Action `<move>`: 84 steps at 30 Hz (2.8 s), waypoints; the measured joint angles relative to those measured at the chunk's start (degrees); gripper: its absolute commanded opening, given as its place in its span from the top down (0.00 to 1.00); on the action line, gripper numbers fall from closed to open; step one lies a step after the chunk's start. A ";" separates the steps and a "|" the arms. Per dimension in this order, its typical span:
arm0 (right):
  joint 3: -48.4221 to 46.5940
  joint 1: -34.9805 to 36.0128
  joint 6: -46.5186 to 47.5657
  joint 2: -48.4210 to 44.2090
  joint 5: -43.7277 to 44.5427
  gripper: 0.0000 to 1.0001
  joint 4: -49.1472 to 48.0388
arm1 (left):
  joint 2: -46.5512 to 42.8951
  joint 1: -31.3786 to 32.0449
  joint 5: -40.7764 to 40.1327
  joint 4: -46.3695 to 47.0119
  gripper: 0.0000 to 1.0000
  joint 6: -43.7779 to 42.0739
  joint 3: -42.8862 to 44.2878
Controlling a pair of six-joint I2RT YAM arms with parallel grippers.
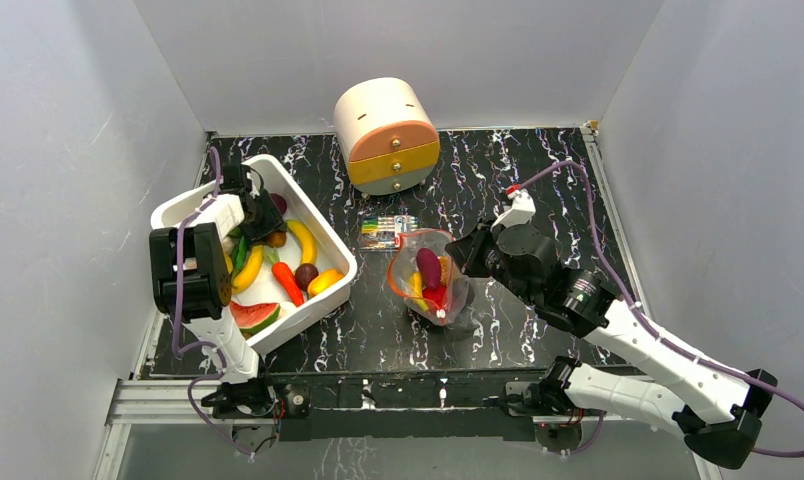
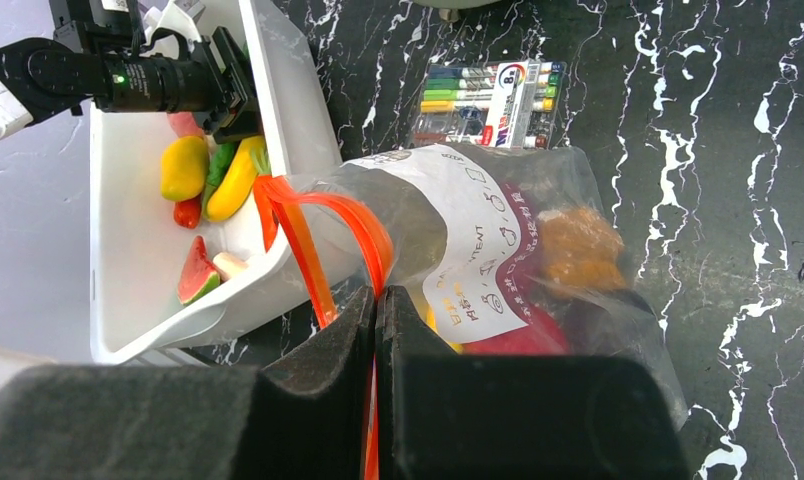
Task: Place the food in the zip-top bag and seal the zipper
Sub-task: Pick up the fake vegetable from the bin, then place the fake vegetable in the zipper food storage bag.
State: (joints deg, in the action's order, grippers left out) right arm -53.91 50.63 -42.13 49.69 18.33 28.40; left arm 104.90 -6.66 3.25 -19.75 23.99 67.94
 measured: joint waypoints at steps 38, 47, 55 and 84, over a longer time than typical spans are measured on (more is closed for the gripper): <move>-0.55 0.00 -3.56 1.73 3.04 1.00 1.70 | -30.34 0.02 16.39 -4.24 0.55 -0.20 -2.27; -1.07 0.00 -6.51 2.21 4.28 1.00 1.86 | -34.21 1.29 29.31 -3.02 0.55 2.12 -1.90; -1.07 0.00 -8.85 2.01 6.19 1.00 1.84 | -38.93 8.37 35.23 2.95 0.55 7.28 -5.14; -1.07 0.00 -10.73 1.44 5.70 1.00 1.46 | -36.94 42.60 26.05 16.37 0.56 21.11 -11.85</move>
State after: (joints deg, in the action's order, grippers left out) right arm -54.98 50.63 -52.86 51.13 24.03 29.87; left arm 67.96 35.94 29.30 -3.38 45.10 56.10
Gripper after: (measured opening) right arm 0.010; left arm 0.510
